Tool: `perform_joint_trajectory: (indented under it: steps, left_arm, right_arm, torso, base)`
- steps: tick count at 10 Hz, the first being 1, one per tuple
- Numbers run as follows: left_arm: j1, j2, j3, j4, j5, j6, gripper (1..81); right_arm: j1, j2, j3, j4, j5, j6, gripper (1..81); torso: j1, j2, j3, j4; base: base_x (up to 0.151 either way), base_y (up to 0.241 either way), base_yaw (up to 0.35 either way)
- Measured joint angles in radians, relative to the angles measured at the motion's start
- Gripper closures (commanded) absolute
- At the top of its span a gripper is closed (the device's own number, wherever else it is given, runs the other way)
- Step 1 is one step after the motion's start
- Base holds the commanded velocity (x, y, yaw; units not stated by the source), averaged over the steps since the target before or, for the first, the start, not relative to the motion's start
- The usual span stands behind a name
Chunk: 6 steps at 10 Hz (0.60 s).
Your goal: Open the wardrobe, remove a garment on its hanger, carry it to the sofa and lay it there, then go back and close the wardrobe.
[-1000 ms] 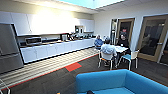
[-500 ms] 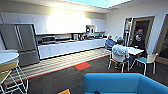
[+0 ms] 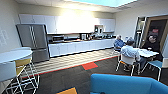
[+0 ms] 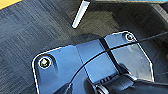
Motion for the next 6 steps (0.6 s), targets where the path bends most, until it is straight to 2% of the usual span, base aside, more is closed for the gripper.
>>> perform_joint_trajectory:
  steps: [6]
  left_arm:
    - [0.002,0.005,0.0,0.0,0.0,0.0,1.0]
  right_arm:
    - [-0.001,-0.003,-0.002,0.001,0.002,0.0,1.0]
  torso:
    - [0.0,0.0,0.0,0.0]
  base:
    - [0.0,0.0,0.187]
